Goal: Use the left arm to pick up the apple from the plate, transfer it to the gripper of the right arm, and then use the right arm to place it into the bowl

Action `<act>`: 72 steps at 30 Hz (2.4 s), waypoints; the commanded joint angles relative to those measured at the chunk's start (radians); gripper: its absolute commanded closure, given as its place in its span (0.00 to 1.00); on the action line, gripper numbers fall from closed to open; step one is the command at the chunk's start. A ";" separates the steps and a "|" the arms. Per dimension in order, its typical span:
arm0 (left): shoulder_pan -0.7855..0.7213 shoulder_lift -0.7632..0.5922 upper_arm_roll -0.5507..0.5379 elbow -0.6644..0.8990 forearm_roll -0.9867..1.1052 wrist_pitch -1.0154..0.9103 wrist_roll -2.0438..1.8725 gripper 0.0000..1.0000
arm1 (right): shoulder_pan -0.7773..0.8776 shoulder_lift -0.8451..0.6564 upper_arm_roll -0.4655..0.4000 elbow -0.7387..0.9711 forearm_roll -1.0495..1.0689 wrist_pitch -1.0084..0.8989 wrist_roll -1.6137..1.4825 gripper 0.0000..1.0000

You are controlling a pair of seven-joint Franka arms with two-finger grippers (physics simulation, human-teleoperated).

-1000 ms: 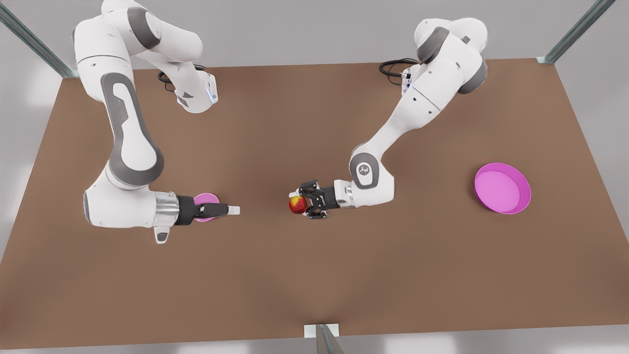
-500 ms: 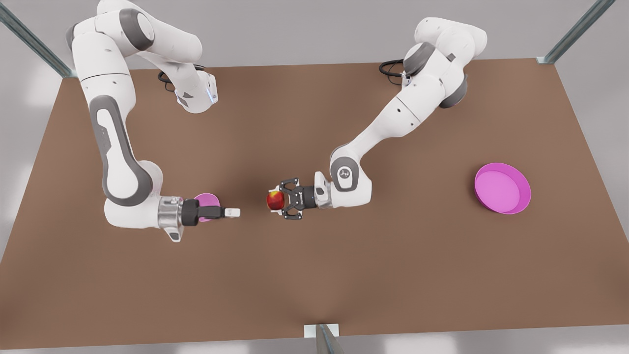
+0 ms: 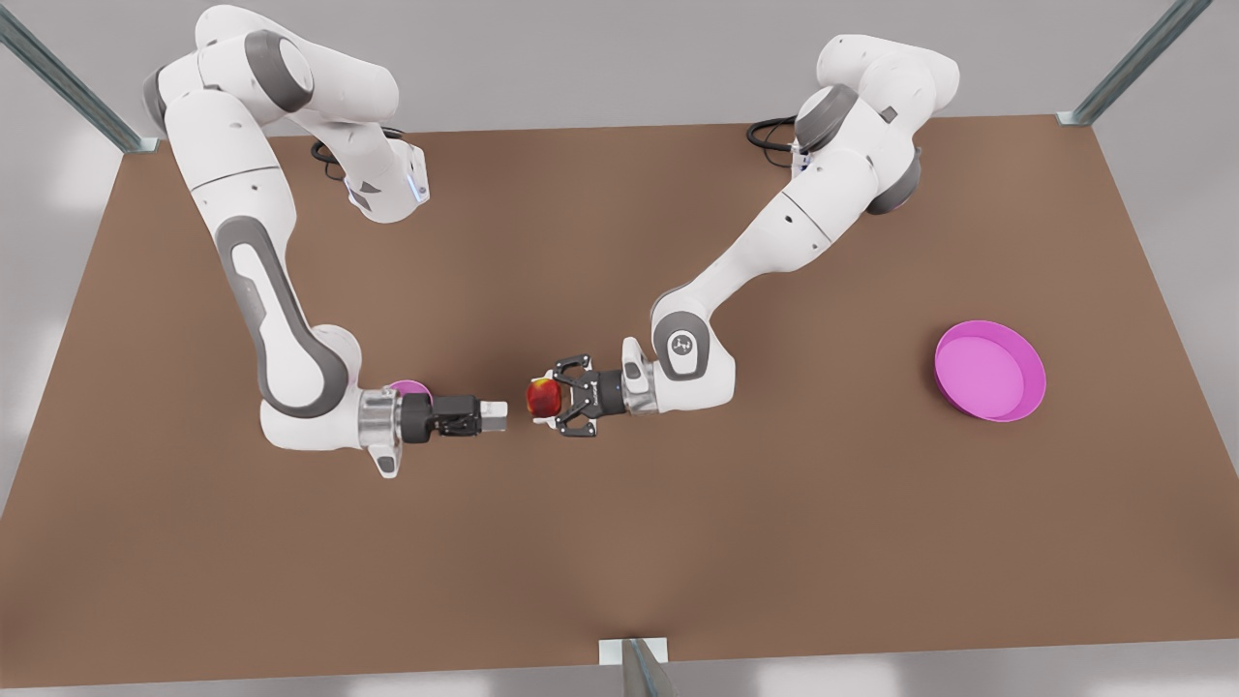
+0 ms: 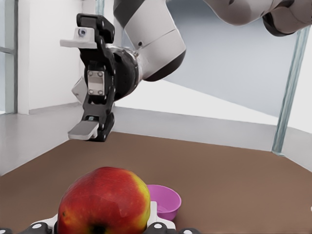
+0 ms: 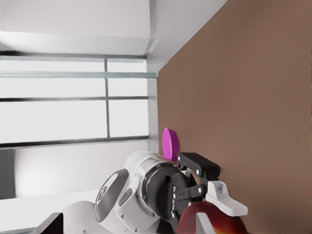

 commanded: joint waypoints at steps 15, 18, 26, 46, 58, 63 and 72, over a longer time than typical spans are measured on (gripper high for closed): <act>0.006 -0.008 0.000 0.000 0.010 -0.008 0.127 0.35 | 0.051 0.025 0.001 -0.023 -0.003 0.097 0.004 0.00; 0.006 -0.008 0.001 0.000 0.010 -0.008 0.127 0.35 | 0.051 0.028 0.001 -0.028 -0.004 0.098 0.007 0.00; 0.006 -0.008 0.001 0.000 0.011 -0.010 0.127 0.35 | 0.054 0.024 0.002 -0.063 -0.004 0.091 0.005 0.00; 0.006 -0.008 0.001 0.008 0.011 -0.010 0.125 0.35 | 0.094 0.001 0.002 -0.112 0.002 0.126 0.004 0.00; 0.006 -0.008 0.003 0.008 0.013 -0.010 0.128 0.35 | 0.120 0.001 0.008 -0.114 0.003 0.132 0.005 0.00; 0.004 -0.008 0.003 0.008 0.013 -0.010 0.128 0.35 | 0.129 0.001 0.010 -0.114 0.003 0.149 0.005 0.02; 0.004 -0.008 0.003 0.008 0.011 -0.010 0.125 0.20 | 0.127 0.001 0.008 -0.112 0.002 0.149 -0.001 0.22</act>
